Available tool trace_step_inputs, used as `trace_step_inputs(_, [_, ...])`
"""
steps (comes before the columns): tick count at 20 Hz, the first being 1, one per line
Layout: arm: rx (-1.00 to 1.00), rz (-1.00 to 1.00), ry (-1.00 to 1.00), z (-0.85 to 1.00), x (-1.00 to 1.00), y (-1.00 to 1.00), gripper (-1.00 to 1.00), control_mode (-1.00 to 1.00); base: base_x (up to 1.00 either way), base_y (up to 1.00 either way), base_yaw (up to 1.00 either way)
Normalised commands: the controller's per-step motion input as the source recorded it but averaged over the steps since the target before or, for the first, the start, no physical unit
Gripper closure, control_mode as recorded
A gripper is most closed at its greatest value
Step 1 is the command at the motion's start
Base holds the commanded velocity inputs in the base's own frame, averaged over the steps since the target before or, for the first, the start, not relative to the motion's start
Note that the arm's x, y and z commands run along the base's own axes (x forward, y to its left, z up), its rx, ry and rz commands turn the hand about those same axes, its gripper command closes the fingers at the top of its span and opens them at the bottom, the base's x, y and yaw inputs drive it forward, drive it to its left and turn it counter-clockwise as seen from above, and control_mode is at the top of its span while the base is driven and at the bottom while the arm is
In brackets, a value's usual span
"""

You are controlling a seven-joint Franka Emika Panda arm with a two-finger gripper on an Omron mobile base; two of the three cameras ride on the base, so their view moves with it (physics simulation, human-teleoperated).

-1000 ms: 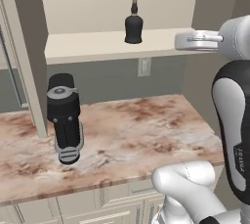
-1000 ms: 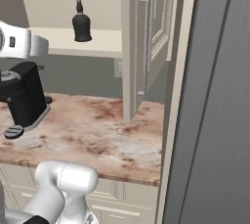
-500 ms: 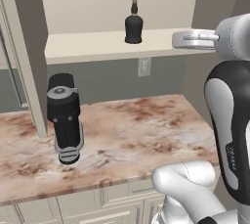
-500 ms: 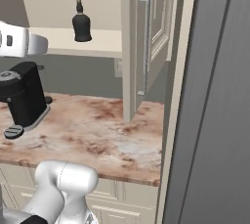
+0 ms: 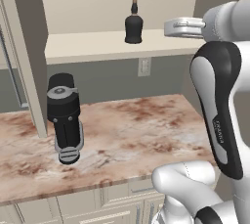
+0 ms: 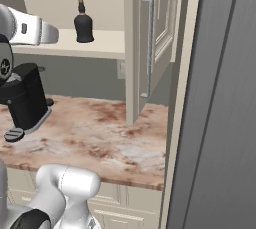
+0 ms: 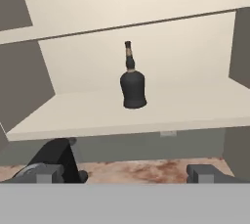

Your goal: Open the cabinet directly in front. Then move the liquor and the mug to the dining counter with the candle on it.

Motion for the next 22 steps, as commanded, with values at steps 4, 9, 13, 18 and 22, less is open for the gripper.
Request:
trace_step_inputs(4, [0.00,0.00,0.00,-0.04,0.66,0.00,-1.00,-1.00,0.00,0.00,0.00])
trace_step_inputs(9, [0.00,0.00,0.00,-0.06,0.66,0.00,-1.00,-1.00,0.00,0.00,0.00])
trace_step_inputs(13, [-0.01,0.00,-0.01,-0.13,0.66,0.00,-1.00,-1.00,0.00,0.00,0.00])
trace_step_inputs(18, [0.00,0.00,-0.01,-0.01,0.62,0.00,-1.00,-1.00,0.00,0.00,0.00])
trace_step_inputs(22, [0.00,0.00,0.02,0.07,0.53,0.02,-1.00,-1.00,0.00,0.00,0.00])
